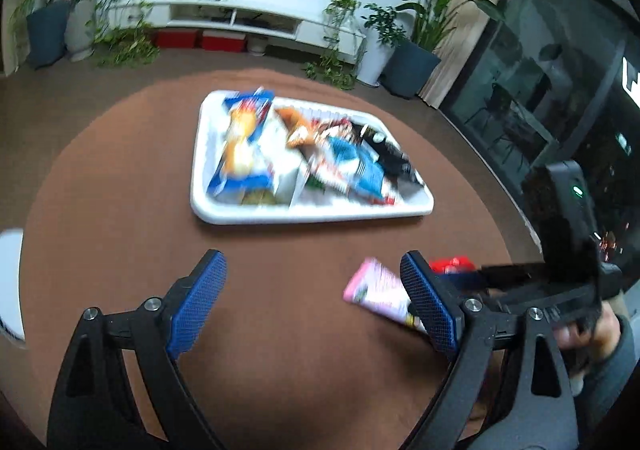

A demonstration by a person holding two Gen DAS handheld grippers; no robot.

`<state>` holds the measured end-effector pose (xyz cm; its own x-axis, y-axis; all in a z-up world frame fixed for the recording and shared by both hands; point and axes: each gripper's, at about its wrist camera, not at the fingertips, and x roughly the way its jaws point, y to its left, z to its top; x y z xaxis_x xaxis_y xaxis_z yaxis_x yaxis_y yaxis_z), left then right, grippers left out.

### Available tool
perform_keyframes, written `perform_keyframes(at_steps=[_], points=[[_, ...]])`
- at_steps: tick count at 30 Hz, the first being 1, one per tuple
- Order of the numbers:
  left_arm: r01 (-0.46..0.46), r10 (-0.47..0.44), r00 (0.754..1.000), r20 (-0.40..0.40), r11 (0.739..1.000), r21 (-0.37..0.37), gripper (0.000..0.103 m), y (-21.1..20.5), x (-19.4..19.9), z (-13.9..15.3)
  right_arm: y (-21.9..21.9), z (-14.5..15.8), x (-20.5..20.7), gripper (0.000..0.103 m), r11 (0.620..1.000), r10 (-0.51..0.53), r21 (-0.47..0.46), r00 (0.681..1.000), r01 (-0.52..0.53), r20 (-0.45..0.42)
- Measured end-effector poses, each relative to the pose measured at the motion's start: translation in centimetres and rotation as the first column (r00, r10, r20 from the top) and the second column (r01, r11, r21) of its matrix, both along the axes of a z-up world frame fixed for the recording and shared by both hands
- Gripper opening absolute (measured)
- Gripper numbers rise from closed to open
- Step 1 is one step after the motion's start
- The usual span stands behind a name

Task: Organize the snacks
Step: 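Lift both tools from the tray back toward the pink bar and red bag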

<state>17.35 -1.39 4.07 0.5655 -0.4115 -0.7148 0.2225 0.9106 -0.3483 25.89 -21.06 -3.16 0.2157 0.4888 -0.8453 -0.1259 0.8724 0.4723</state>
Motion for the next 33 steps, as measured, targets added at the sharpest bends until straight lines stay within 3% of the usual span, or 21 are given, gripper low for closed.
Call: perform_keyframes(at_steps=[11,20,27,33], points=[[-0.050,0.046,0.996,-0.071,0.997,-0.054,0.089,2.5,-4.6,-2.8,2.3,-1.2,-2.3,0.076,0.997,0.037,-0.069,0.997,-0.042,-0.061],[-0.059,0.056,0.995,-0.081,0.998,-0.037,0.089,2.7,-5.0,-2.5,3.7,-1.1,-3.6,0.076,0.999,0.036,-0.016,0.998,-0.037,-0.051],[0.008,-0.006,0.996,-0.087,1.000,0.029,0.089,-1.4,-4.1,-2.1,-0.2,2.8,-7.5,0.076,0.993,-0.111,-0.015,0.983,0.114,0.149],[0.088,-0.072,0.991,-0.114,0.986,0.144,0.089,-6.7,-2.8,-2.7,-3.9,4.5,-12.0,0.076,0.953,-0.207,-0.150,0.928,0.263,0.311]])
